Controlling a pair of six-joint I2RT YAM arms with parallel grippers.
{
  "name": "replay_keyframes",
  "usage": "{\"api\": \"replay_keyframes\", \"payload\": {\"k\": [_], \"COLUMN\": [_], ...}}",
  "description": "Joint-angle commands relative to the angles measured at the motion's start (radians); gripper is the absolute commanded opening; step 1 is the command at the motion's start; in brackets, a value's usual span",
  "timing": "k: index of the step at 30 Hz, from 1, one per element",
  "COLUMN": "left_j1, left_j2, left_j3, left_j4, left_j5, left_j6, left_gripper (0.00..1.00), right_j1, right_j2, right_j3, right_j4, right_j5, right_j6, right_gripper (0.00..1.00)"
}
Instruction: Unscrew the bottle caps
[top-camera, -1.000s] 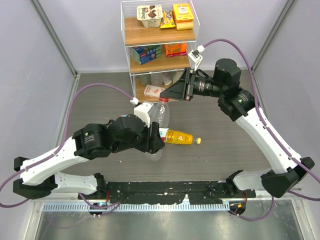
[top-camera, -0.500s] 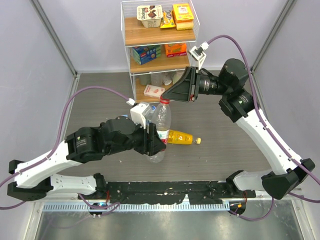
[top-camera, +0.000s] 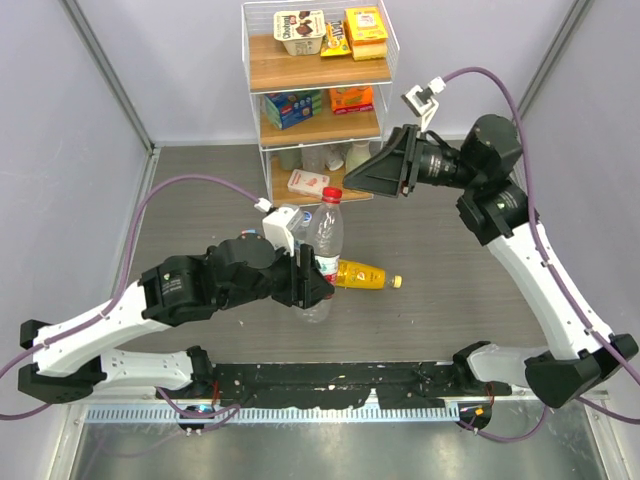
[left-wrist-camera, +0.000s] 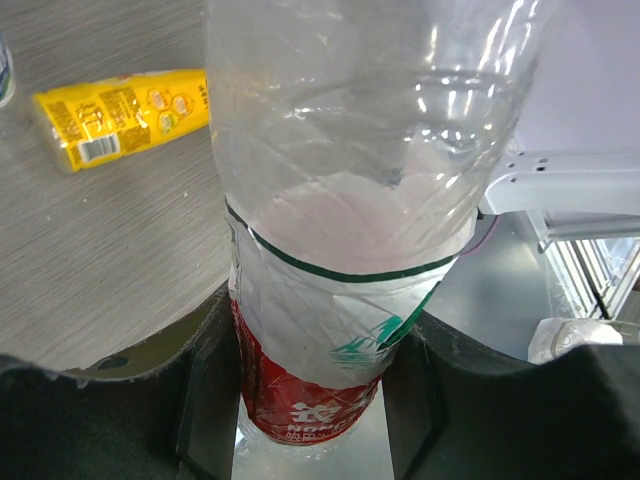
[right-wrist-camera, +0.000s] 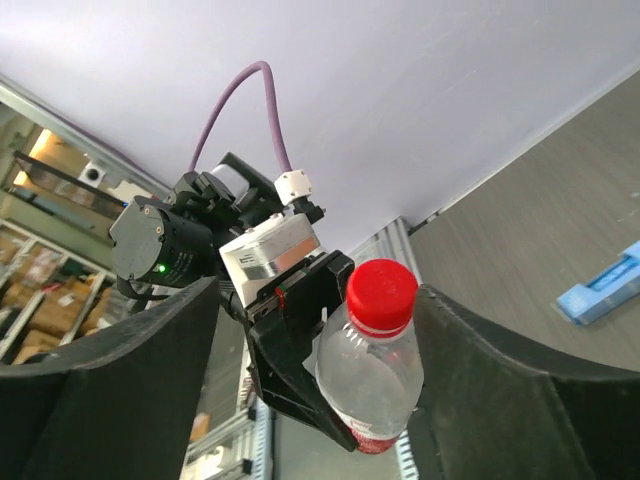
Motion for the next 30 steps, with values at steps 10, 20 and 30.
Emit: {"api": "replay_keyframes", "payload": {"k": [10, 20, 30], "left_j1": [0.007, 0.008, 0.008], "left_j2": [0.013, 0.113, 0.297], "left_j3": [0.011, 0.112, 0.270], "left_j4": [-0.035, -0.206, -0.396], "left_j5": [-0.051, -0.117, -0.193], "left_j6": [-0.012, -0.002, 0.043], "left_gripper": [0.00, 0.00, 0.00], "right_j1": [-0.030, -0.010, 0.121], "right_j2": [0.011, 0.266, 0.308], "right_j3": [0.208, 0.669, 0.725], "right_j4": [-0.423, -1.067, -1.135], "right_j5": [0.243, 0.668, 0.826], "right_j6": [-0.213, -0.266, -0.169], "right_gripper": [1.00, 1.00, 1.00]}}
